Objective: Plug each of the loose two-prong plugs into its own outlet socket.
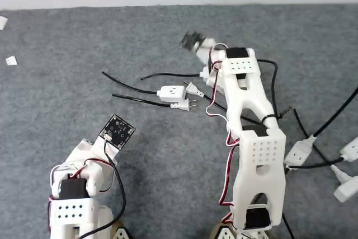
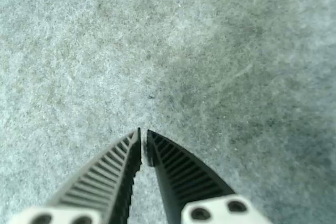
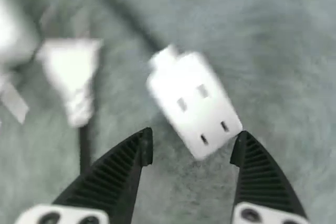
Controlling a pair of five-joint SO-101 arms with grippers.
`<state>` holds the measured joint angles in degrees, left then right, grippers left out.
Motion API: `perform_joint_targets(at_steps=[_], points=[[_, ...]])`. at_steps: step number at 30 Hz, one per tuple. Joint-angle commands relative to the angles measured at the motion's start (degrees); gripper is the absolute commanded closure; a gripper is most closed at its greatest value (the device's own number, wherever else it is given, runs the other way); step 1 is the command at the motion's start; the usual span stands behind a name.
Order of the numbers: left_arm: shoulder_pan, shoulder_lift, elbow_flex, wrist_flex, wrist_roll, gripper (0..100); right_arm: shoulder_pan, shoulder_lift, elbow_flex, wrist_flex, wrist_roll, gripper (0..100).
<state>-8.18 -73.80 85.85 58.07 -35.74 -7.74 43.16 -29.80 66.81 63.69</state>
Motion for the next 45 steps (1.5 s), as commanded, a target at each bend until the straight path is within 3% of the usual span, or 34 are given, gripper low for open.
perform_joint_targets(at_steps=[1, 6, 16, 18, 20, 21, 23, 32, 45], points=[[0.3, -0.8, -0.5, 0.1, 0.4, 99, 0.6, -0.4, -6.2, 0.7, 11.1, 75.7], [-1.0, -0.8, -0.5, 0.1, -1.1, 99, 0.1, 5.2, -9.0, -6.7, 14.5, 75.7], [-1.3, -0.8, -0.6, -0.7, -1.1, 99, -0.8, 21.4, -25.1, -3.9, 16.3, 76.4], [-1.3, -0.8, -0.5, -0.7, -1.1, 99, -1.3, 23.8, -29.5, -1.9, 16.3, 81.9], [-1.3, -0.8, -0.5, -0.7, -1.1, 99, -1.8, 26.0, -34.7, 0.0, 16.1, 94.1], [-1.3, -0.8, -0.5, -0.7, -1.1, 99, -2.0, 26.9, -37.3, 1.4, 16.1, 99.8], [-1.4, -0.8, -0.5, -0.7, -1.1, 99, -2.1, 27.9, -42.4, 5.1, 16.1, 95.8], [-1.5, -0.8, -0.5, -1.1, -1.1, 99, -2.9, 28.2, -67.3, 35.9, 15.1, 98.9], [-1.6, -0.8, -0.5, -2.7, 1.1, 99, 0.2, 12.4, -66.0, 36.5, -31.6, 99.1]])
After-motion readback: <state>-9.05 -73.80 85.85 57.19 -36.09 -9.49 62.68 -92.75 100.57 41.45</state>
